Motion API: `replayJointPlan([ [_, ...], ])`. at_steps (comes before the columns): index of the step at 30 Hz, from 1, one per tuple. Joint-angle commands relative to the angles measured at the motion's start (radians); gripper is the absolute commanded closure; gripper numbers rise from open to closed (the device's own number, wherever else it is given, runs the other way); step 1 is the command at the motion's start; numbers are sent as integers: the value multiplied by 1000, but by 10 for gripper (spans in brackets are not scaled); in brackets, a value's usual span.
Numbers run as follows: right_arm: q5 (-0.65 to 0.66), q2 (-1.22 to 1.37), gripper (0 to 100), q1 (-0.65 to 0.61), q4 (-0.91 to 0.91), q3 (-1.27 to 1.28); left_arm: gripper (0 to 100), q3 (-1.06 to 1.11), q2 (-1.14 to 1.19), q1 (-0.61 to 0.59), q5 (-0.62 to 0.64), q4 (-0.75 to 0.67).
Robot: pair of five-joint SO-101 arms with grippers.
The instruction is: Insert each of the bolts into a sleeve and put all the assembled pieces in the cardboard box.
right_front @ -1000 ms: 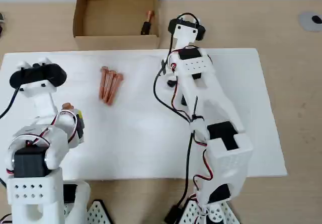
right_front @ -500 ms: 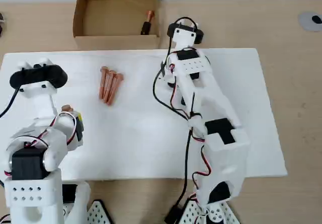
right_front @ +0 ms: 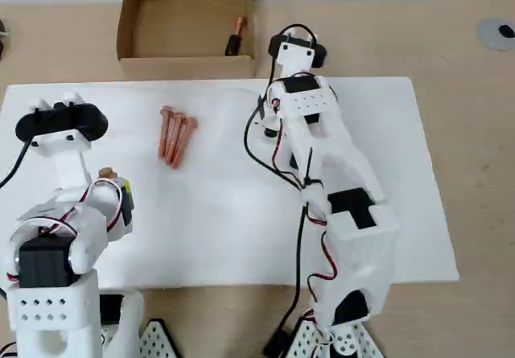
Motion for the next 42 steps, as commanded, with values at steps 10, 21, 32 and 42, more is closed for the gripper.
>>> replayJointPlan([
  [10, 86, -5, 988, 25, 51, -51, 987, -95, -16, -11, -11, 2],
  [21, 186, -94, 988, 4, 141, -120, 987, -117, -16, -11, -11, -5],
  [32, 374, -490, 988, -93, 178, -122, 987, -117, -16, -11, -11, -5],
  [42, 353, -881, 988, -124, 109, 165, 987, -153, -12, -9, -6, -6],
])
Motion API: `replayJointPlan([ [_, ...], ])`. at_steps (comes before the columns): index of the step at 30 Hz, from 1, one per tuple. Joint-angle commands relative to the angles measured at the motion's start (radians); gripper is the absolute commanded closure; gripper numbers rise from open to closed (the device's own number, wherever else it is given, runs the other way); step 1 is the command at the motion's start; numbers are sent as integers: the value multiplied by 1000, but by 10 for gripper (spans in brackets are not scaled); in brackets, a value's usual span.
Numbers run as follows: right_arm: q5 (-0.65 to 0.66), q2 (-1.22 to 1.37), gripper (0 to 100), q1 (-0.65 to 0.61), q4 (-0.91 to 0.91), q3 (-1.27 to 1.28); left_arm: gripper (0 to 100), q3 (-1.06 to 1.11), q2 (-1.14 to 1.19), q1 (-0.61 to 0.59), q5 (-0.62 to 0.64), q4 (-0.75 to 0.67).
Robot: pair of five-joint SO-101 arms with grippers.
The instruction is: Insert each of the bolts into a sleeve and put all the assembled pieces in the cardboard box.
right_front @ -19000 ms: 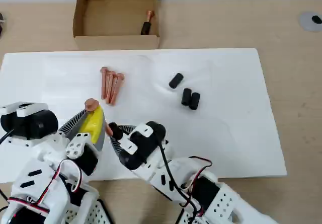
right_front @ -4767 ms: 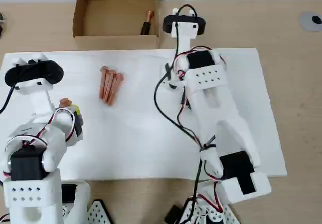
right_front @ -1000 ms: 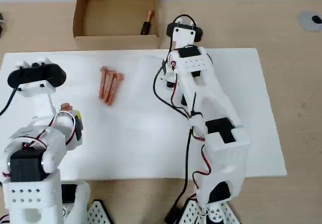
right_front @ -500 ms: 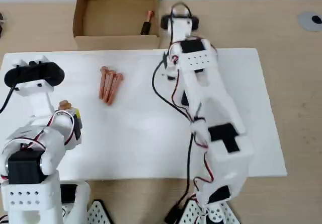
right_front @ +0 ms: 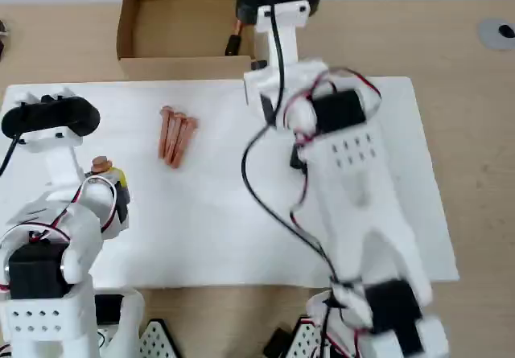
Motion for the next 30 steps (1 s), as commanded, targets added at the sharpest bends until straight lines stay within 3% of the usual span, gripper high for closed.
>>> replayJointPlan([
  [1, -20, -182, 988, -13, -86, 131, 987, -57, -10, -9, -5, -6],
  [5, -15, -332, 988, -28, -239, 337, 987, -55, -10, -9, -5, -6],
  [17, 172, -687, 988, -183, -872, 1007, 987, -48, -15, -9, -5, -6],
  [30, 226, -855, 988, -248, -1401, 1438, 987, -48, -7, -9, -3, -72],
])
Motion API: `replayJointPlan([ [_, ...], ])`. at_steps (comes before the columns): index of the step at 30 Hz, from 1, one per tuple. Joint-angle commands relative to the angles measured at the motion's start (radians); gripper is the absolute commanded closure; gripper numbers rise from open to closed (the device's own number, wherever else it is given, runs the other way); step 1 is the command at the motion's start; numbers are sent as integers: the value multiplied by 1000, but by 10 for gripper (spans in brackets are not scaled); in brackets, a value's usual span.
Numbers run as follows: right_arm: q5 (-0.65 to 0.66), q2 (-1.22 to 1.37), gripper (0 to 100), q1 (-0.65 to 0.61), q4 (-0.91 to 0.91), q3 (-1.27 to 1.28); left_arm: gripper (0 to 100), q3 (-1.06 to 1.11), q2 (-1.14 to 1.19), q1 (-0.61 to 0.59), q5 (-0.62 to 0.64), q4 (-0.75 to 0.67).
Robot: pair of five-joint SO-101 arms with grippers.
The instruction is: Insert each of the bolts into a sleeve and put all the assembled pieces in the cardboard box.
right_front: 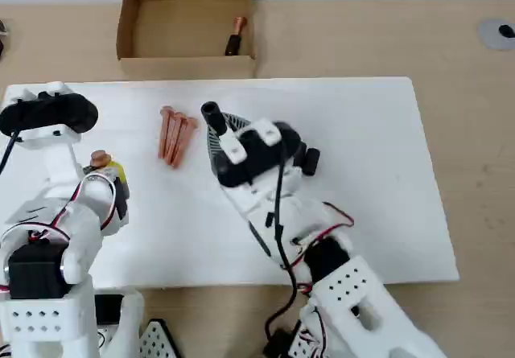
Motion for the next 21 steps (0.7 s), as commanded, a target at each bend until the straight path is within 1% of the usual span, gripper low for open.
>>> replayJointPlan([
  [1, 28, -71, 988, -10, -178, 113, 987, -46, -7, -9, -3, -34],
  [3, 64, -114, 988, -13, -296, 209, 987, -46, -7, -9, 3, -37],
  [5, 84, -159, 988, -15, -397, 295, 987, -43, -7, -9, 41, -61],
  [12, 86, -246, 988, -10, -394, 297, 987, 20, -7, -8, 132, -247],
  [15, 86, -248, 988, -10, -393, 297, 987, 55, -5, -2, 160, -399],
  [21, 86, -255, 988, -15, -356, 298, 987, 233, 8, 17, 209, -806],
])
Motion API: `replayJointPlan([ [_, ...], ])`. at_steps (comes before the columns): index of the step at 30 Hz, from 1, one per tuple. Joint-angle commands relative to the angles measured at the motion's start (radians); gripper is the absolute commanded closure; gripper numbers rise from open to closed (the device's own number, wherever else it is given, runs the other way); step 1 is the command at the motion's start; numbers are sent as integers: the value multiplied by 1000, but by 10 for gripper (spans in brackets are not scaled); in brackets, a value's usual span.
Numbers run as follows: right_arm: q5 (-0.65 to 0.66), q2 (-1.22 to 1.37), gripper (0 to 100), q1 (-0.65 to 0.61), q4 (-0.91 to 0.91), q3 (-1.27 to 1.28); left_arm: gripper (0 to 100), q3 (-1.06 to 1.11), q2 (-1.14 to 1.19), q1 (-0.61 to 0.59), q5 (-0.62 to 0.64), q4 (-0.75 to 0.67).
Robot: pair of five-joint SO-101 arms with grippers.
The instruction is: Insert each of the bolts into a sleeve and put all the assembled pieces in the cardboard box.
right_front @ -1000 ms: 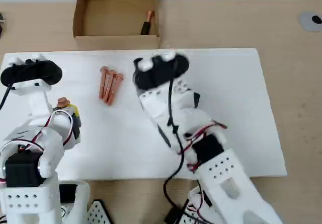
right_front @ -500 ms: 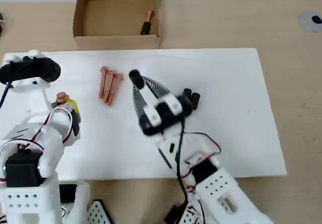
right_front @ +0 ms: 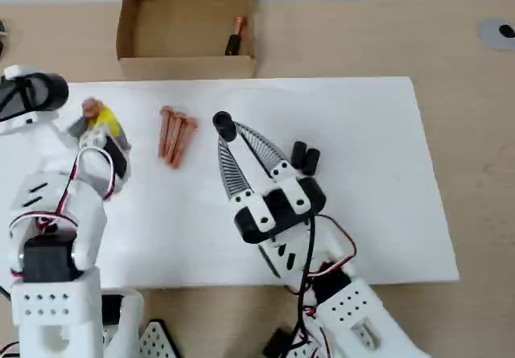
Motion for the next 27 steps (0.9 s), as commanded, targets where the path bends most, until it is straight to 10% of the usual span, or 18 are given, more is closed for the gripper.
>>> replayJointPlan([
  [1, 5, -25, 988, -15, 21, 2, 987, 66, 21, 32, 14, -249],
  [27, -52, -25, 988, -70, 178, 2, 990, -347, 209, 350, 143, 2],
])
